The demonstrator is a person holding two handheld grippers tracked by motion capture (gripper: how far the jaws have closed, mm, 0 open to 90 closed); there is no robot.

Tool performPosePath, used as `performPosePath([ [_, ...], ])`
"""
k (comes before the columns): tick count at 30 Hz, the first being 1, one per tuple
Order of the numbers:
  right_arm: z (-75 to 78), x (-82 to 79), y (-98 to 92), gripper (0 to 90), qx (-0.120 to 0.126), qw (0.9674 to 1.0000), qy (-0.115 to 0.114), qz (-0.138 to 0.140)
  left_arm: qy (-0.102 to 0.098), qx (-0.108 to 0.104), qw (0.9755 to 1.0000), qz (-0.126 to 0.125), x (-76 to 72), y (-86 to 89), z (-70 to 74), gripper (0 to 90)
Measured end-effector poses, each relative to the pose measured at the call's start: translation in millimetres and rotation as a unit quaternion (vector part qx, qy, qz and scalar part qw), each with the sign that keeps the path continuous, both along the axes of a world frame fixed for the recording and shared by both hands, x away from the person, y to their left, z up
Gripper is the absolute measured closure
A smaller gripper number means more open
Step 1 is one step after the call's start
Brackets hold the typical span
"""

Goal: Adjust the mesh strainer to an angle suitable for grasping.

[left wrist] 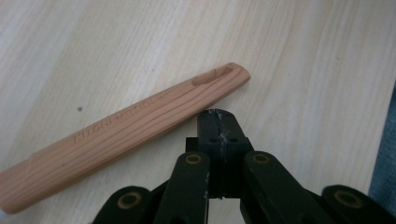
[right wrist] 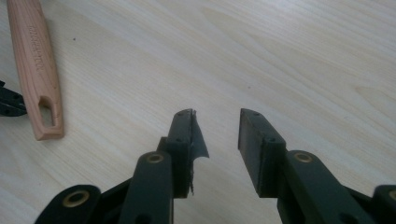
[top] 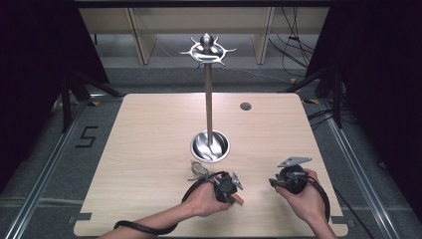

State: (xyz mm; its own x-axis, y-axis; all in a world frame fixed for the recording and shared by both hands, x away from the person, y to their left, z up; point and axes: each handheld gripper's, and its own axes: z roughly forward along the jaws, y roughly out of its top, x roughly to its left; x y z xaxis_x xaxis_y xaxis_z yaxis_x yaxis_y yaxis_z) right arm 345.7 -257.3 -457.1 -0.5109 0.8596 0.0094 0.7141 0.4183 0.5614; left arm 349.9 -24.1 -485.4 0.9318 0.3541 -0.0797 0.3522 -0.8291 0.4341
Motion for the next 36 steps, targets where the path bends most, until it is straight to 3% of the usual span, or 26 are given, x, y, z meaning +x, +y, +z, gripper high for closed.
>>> performPosePath([
  [7, 0.2, 0.7, -3.9, 66.5, -0.001, 1.0, -0.009, 0.0, -0.002, -0.01, 0.9999, 0.006, 9.1, -14.3, -1.3, 89.0],
  [14, 0.3, -0.8, -5.4, 66.5, 0.01, 0.9998, 0.0, -0.017, -0.002, -0.011, 0.9999, 0.01, 15.0, -22.4, -1.2, 89.0],
  [17, 0.2, -0.7, -6.7, 66.4, 0.014, 0.9996, -0.001, -0.023, -0.003, -0.015, 0.9998, 0.012, 15.2, -23.8, -1.0, 88.9],
  [18, -0.7, 0.8, -9.2, 66.4, 0.004, 0.9999, -0.012, -0.011, -0.004, -0.018, 0.9997, 0.013, 14.3, -23.8, -0.3, 88.5],
  [22, 0.3, 0.2, -9.5, 66.1, 0.013, 0.9996, -0.002, -0.025, -0.004, -0.023, 0.9997, 0.003, 9.5, -19.5, 10.1, 85.5],
  [23, -0.1, 1.6, -11.1, 65.9, 0.01, 0.9998, -0.007, -0.016, -0.01, -0.028, 0.9996, 0.0, 8.6, -17.3, 12.5, 84.3],
  [29, 0.1, 2.6, -9.7, 65.2, 0.013, 0.9996, 0.001, -0.025, -0.044, -0.033, 0.9983, -0.017, 15.0, 1.0, 33.4, 71.0],
  [31, -0.3, 3.6, -9.6, 65.0, 0.012, 0.9997, -0.001, -0.022, -0.05, -0.029, 0.9982, -0.015, 21.1, 8.1, 38.3, 63.7],
  [33, -0.6, 3.9, -8.7, 64.7, 0.015, 0.9995, 0.002, -0.026, -0.068, -0.03, 0.9971, -0.017, 28.8, 15.0, 42.1, 57.1],
  [36, -1.1, 6.1, -9.0, 64.4, 0.015, 0.9997, 0.0, -0.021, -0.08, -0.013, 0.9962, -0.03, 40.6, 22.9, 45.8, 48.9],
])
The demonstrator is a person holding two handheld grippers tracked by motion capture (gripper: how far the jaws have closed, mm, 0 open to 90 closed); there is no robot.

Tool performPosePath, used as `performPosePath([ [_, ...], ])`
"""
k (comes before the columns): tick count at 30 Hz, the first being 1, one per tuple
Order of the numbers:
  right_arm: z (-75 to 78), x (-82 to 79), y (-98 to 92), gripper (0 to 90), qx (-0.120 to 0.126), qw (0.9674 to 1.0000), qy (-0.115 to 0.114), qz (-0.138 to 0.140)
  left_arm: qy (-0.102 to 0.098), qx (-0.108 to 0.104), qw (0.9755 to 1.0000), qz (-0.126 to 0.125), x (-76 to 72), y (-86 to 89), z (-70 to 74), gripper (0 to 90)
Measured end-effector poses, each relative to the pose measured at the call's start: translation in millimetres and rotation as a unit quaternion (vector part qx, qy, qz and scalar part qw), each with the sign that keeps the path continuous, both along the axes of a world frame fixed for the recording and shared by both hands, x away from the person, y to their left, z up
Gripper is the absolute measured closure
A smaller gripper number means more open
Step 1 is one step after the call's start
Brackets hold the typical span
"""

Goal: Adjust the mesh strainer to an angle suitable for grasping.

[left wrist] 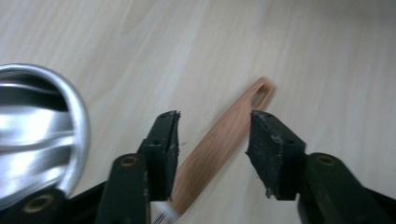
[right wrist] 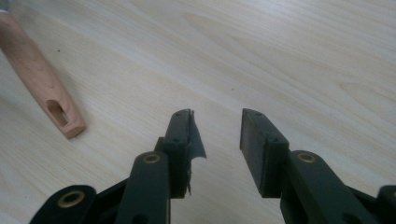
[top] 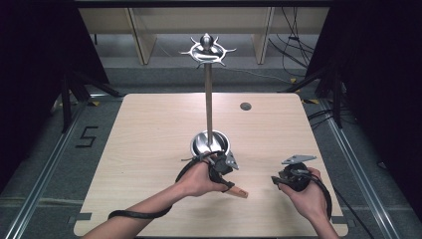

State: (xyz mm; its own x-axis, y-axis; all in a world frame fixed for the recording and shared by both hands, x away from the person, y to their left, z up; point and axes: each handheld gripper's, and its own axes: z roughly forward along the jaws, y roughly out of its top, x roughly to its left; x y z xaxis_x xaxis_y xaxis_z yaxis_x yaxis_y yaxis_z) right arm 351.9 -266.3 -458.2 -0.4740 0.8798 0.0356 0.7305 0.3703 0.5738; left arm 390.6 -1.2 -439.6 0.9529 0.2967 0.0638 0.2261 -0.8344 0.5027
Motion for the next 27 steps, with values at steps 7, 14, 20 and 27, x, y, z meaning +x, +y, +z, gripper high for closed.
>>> performPosePath([
  [7, -0.7, 2.6, 3.8, 64.1, 0.004, 1.0, 0.006, 0.0, 0.001, 0.046, 0.9972, -0.059, 20.3, 4.7, -3.8, 43.6],
  [14, -0.9, 4.7, 5.3, 63.8, 0.003, 1.0, 0.008, 0.004, 0.031, 0.074, 0.9922, -0.095, 25.4, -3.9, -18.1, 43.9],
  [20, -1.1, 4.6, 6.9, 63.8, 0.008, 0.9999, 0.014, 0.002, 0.037, 0.095, 0.9886, -0.11, 19.7, -9.2, -27.5, 44.7],
  [27, -1.2, 4.6, 6.6, 63.9, 0.007, 0.9999, 0.012, 0.003, 0.036, 0.124, 0.9841, -0.122, 14.3, -12.6, -36.0, 50.0],
])
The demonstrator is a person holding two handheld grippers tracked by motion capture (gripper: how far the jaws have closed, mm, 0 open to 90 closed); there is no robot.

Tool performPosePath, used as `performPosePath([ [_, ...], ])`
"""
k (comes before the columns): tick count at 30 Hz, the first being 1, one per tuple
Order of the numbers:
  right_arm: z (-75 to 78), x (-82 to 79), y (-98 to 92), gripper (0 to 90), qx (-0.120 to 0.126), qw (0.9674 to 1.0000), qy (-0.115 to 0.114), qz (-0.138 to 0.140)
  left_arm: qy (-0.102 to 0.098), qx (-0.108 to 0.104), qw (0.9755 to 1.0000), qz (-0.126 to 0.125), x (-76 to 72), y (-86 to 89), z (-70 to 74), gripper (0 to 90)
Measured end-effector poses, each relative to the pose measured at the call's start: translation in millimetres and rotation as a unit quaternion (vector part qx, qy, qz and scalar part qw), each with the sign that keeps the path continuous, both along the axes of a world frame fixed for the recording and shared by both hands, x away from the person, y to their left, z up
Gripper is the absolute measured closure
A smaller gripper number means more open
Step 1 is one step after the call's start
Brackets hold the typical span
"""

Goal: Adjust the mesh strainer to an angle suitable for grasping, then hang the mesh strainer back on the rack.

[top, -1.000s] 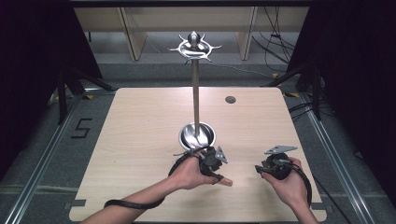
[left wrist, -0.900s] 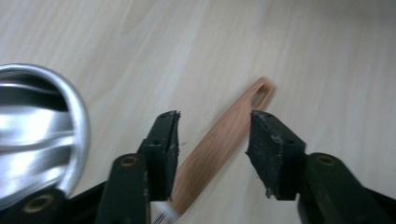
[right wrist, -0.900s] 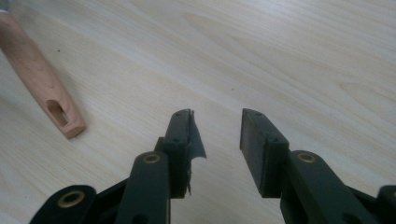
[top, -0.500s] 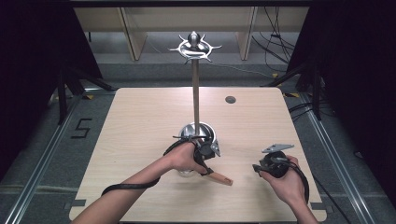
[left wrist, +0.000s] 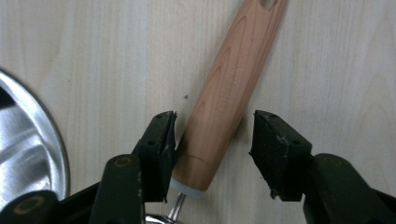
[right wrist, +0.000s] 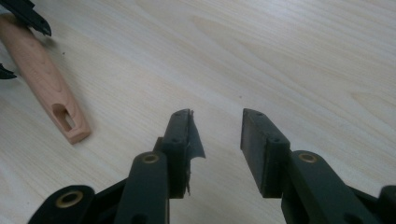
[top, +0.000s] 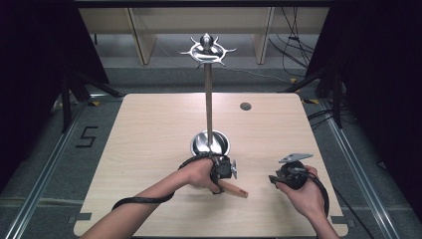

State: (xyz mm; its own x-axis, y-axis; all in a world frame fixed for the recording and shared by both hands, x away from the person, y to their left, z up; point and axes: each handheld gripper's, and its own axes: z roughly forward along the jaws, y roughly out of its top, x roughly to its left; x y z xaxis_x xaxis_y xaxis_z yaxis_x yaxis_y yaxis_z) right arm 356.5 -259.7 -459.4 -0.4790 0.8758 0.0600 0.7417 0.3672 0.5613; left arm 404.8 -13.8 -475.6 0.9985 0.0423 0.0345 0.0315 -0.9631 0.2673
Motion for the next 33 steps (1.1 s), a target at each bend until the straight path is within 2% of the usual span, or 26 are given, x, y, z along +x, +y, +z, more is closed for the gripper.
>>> performPosePath([
  [5, -1.0, -1.0, -0.3, 63.9, 0.001, 1.0, -0.001, 0.0, -0.008, 0.015, 0.9998, -0.006, -0.1, -1.3, -1.9, 55.1],
  [6, -1.5, -1.2, -0.6, 63.9, 0.003, 1.0, -0.006, -0.002, -0.006, 0.019, 0.9998, -0.009, -0.2, -1.6, -2.1, 56.3],
  [7, -0.5, -2.0, -1.0, 63.9, 0.003, 1.0, 0.001, -0.003, -0.007, 0.023, 0.9996, -0.012, -0.5, -1.9, -2.4, 58.4],
  [9, -0.4, -3.3, -1.2, 63.9, 0.005, 0.9999, 0.002, -0.009, -0.002, 0.027, 0.9995, -0.014, -1.8, -2.5, -2.4, 59.3],
  [10, -1.0, -1.7, -3.5, 63.9, -0.002, 0.9999, -0.011, 0.001, -0.004, 0.029, 0.9994, -0.017, -2.2, -2.9, -2.2, 59.7],
  [11, -0.2, -3.1, -2.9, 63.9, 0.001, 1.0, -0.001, -0.005, -0.004, 0.031, 0.9993, -0.017, -2.4, -3.0, -2.1, 60.2],
  [14, -0.7, -4.1, -3.1, 63.9, 0.005, 1.0, -0.001, -0.007, -0.003, 0.04, 0.999, -0.02, -2.5, -4.4, -1.6, 61.0],
  [15, -3.7, -4.6, -1.3, 63.9, 0.015, 0.9997, -0.014, -0.016, 0.001, 0.045, 0.9987, -0.025, -3.4, -4.9, -1.6, 62.1],
  [16, -0.4, -5.4, -3.2, 63.9, 0.004, 0.9999, 0.002, -0.011, 0.001, 0.05, 0.9983, -0.032, -4.2, -5.5, -1.2, 63.0],
  [17, -1.0, -4.1, -6.3, 63.9, -0.004, 1.0, -0.007, 0.003, 0.006, 0.053, 0.9981, -0.031, -5.8, -5.8, -1.1, 64.0],
  [19, -0.1, -6.0, -6.2, 63.9, 0.0, 1.0, -0.001, -0.007, 0.013, 0.06, 0.9977, -0.029, -7.9, -5.7, -0.3, 66.9],
  [20, -0.4, -7.7, -5.0, 63.9, 0.009, 0.9998, 0.003, -0.019, 0.014, 0.059, 0.9978, -0.028, -8.7, -5.0, -0.2, 67.5],
  [22, -0.1, -6.8, -8.6, 63.9, 0.001, 1.0, -0.003, -0.01, 0.01, 0.054, 0.9982, -0.022, -9.6, -2.8, 0.1, 67.6],
  [23, 0.1, -6.9, -8.9, 63.9, -0.001, 0.9999, -0.003, -0.01, 0.015, 0.051, 0.9984, -0.018, -9.3, -1.3, 0.7, 67.7],
  [25, 0.4, -8.1, -8.0, 63.9, 0.002, 0.9999, -0.001, -0.016, 0.021, 0.037, 0.999, -0.009, -8.5, 2.5, 3.3, 67.7],
  [26, 0.2, -7.7, -8.7, 63.9, 0.001, 0.9999, -0.003, -0.01, 0.026, 0.032, 0.9992, -0.002, -8.4, 4.6, 5.6, 67.8],
  [27, -0.4, -7.3, -9.8, 63.9, -0.003, 0.9999, -0.015, -0.004, 0.024, 0.026, 0.9994, 0.0, -7.7, 7.1, 7.7, 67.8],
  [30, 0.7, -9.6, -9.0, 63.9, -0.002, 0.9999, -0.009, -0.012, 0.033, 0.003, 0.9993, 0.017, -7.7, 15.4, 14.6, 67.8],
  [31, 1.4, -10.9, -8.2, 63.9, 0.001, 0.9998, -0.001, -0.019, 0.034, -0.006, 0.9992, 0.02, -7.3, 18.1, 17.3, 67.8],
  [32, 0.7, -10.3, -9.5, 63.9, 0.0, 0.9999, -0.009, -0.014, 0.032, -0.014, 0.9991, 0.022, -7.0, 20.6, 20.1, 67.8],
  [33, 1.0, -10.0, -9.7, 63.9, 0.001, 0.9998, -0.007, -0.016, 0.031, -0.022, 0.999, 0.024, -6.9, 23.2, 22.9, 67.8],
])
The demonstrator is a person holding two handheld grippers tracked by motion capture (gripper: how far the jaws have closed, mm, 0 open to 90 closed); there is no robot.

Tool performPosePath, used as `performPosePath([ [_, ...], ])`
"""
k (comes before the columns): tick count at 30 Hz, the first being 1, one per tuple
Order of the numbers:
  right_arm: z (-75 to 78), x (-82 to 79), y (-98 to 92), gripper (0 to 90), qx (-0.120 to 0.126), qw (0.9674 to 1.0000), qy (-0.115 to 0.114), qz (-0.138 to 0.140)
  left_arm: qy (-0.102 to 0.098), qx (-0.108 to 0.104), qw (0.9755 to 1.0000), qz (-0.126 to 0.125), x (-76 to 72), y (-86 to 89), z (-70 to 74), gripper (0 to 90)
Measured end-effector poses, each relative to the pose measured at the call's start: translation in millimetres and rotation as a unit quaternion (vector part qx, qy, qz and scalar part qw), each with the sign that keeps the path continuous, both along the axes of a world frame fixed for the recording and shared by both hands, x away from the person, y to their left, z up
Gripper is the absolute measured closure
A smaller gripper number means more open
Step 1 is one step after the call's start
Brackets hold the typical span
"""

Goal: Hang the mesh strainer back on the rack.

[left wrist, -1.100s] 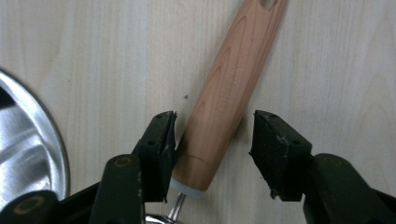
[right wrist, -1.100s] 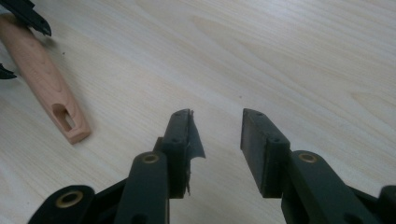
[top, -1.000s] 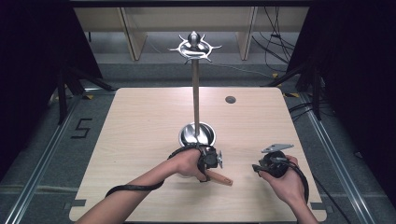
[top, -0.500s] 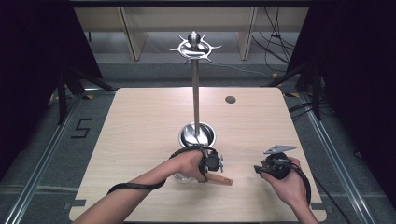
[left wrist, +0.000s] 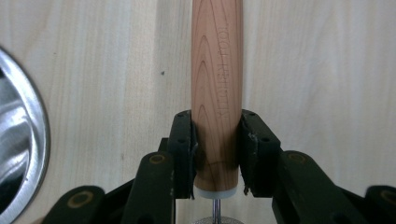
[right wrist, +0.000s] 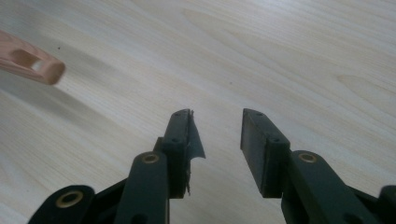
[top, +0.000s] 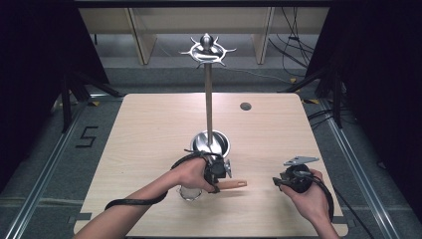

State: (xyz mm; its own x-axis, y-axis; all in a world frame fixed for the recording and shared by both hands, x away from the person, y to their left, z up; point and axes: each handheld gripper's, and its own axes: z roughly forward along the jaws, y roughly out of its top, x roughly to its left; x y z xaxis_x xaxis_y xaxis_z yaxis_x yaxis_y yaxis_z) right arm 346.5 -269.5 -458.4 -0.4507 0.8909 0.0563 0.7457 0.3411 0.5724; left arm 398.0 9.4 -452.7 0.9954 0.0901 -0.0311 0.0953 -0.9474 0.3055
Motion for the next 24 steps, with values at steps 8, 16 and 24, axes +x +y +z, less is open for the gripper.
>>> performPosePath([
  [8, 1.8, 2.1, -4.6, 63.9, -0.002, 0.9998, -0.019, 0.001, 0.003, -0.134, 0.987, 0.089, -14.2, 26.2, 15.6, 67.8],
  [16, 4.3, -1.1, -5.2, 63.8, 0.009, 0.9996, -0.018, -0.02, -0.005, -0.248, 0.9588, 0.138, -32.0, 61.5, 30.0, 67.8],
  [24, 4.7, 0.5, -4.1, 63.7, 0.007, 0.9995, -0.024, -0.02, -0.016, -0.295, 0.9384, 0.179, -46.7, 88.6, 38.2, 67.9],
])
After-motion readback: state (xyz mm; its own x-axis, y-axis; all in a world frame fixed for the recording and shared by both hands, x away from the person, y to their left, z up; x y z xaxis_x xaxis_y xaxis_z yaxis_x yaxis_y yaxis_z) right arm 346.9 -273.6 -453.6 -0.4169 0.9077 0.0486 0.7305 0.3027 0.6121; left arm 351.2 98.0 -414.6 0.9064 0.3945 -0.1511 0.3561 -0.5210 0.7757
